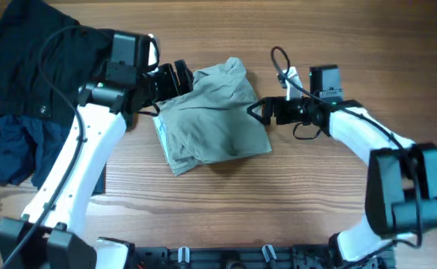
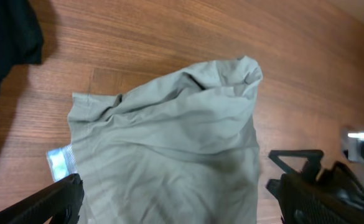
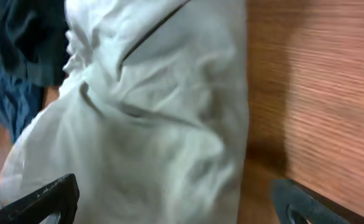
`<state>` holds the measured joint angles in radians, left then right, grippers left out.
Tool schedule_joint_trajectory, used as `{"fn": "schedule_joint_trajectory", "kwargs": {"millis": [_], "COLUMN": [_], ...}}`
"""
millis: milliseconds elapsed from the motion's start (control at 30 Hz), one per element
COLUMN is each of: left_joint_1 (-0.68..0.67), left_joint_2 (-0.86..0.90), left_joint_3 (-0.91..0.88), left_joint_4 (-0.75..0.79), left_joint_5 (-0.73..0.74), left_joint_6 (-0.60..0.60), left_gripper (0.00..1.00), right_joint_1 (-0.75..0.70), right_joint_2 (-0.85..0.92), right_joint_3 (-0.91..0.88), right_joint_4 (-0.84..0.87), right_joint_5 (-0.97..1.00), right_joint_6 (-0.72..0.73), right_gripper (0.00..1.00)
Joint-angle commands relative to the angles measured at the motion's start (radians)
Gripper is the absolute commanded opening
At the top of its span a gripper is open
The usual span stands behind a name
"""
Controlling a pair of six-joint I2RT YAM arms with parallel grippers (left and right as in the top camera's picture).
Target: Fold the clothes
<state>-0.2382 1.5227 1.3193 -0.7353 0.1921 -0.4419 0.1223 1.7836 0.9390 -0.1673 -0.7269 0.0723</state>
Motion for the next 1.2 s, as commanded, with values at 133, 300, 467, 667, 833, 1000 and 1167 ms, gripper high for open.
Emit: {"fn": "schedule_joint_trajectory", "kwargs": {"millis": [133, 300, 467, 667, 833, 1000, 1167], "left_joint_1": [-0.002, -0.002, -0.019, -0.065, -0.074, -0.073, -0.071], "left_joint_2": [-0.029, -0.029, -0.029, -0.029, -0.029, -0.029, -0.029], "left_joint_3": [-0.003, -0.003, -0.003, -0.003, -0.003, -0.003, -0.003], "left_joint_4": [-0.081, -0.099, -0.104, -0.103, -0.104, -0.103, -0.085], "left_joint_5": [-0.010, -0.010, -0.010, -0.010, -0.010, -0.033, -0.037], "left_joint_6": [0.047, 0.050, 0.050, 0.050, 0.049, 0.050, 0.049], "left_gripper": [1.00, 1.00, 1.00, 1.00, 1.00, 1.00, 0.99], "right_joint_1": [-0.004, -0.004, -0.004, 0.028, 0.096, 0.126, 0.125], "right_joint_2": [0.036, 0.097, 0.158, 0.236, 0.304, 0.305, 0.296], "right_joint_3": [0.003, 0.004, 0.004, 0.004, 0.004, 0.027, 0.096], "right_joint_4": [0.068, 0.130, 0.198, 0.238, 0.264, 0.272, 0.272], "right_joint_5": [-0.041, -0.014, -0.024, -0.114, -0.114, -0.161, -0.269], "right_joint_6": [-0.204, -0.200, -0.164, 0.023, 0.121, 0.130, 0.192], "right_gripper": [1.00, 1.00, 1.00, 0.99, 0.98, 0.49, 0.04]}}
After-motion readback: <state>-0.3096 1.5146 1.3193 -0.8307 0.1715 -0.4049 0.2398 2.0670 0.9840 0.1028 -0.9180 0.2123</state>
